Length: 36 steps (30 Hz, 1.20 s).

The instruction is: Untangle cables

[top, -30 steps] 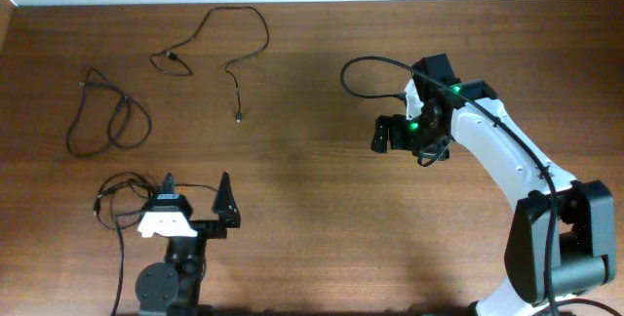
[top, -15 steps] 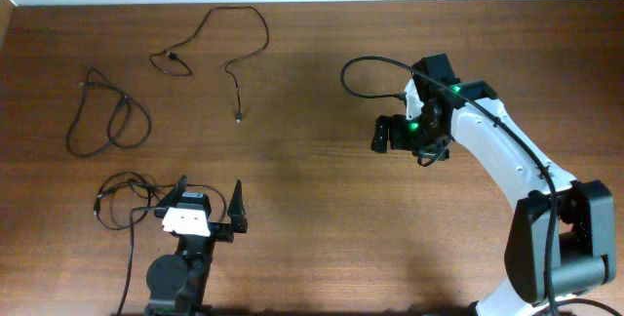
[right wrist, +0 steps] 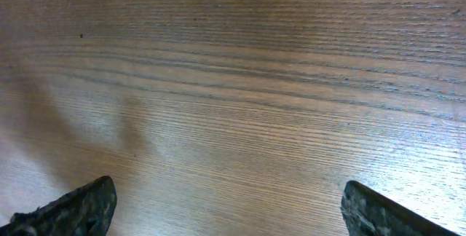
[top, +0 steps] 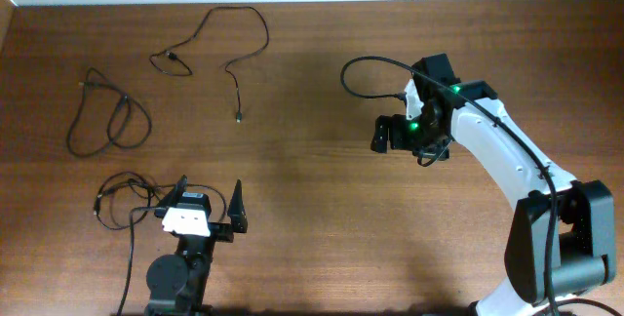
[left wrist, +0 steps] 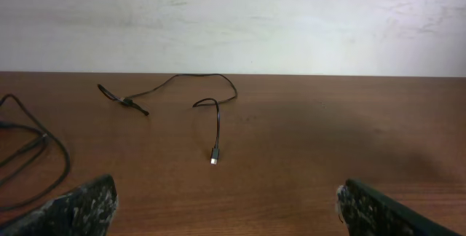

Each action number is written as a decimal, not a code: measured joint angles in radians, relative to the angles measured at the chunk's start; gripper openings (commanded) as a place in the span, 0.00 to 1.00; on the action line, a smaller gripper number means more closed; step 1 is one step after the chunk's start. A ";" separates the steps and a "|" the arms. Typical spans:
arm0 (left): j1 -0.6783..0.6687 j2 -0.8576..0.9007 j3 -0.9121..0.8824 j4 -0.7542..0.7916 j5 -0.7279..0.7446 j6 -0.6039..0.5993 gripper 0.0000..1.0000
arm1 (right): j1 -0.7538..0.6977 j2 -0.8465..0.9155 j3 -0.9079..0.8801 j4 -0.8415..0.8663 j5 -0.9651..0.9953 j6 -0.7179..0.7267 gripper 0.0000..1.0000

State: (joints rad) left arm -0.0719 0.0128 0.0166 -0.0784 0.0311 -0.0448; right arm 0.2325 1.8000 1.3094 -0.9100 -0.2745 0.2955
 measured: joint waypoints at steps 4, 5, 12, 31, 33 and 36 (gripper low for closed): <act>0.000 0.000 0.000 0.000 0.000 0.000 0.99 | 0.000 0.000 0.000 0.000 0.000 0.000 0.99; 0.000 0.000 0.000 0.000 0.000 0.000 0.99 | 0.000 0.000 0.000 0.000 0.000 0.000 0.99; 0.000 0.000 0.000 0.000 0.000 0.000 0.99 | 0.000 0.000 0.000 0.000 0.067 0.000 0.99; 0.000 -0.002 -0.002 0.001 0.004 0.000 0.99 | -0.232 -1.643 -0.959 0.579 0.387 -0.038 0.99; 0.000 -0.002 -0.002 0.001 0.004 0.000 0.99 | -0.276 -1.682 -1.052 0.687 0.347 -0.040 0.99; 0.000 -0.002 -0.002 0.000 0.004 0.000 0.99 | -0.279 -1.767 -1.171 0.736 0.324 -0.041 0.99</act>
State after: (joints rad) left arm -0.0719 0.0109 0.0147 -0.0780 0.0349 -0.0448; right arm -0.0463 0.0334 0.1383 -0.1741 0.0498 0.2546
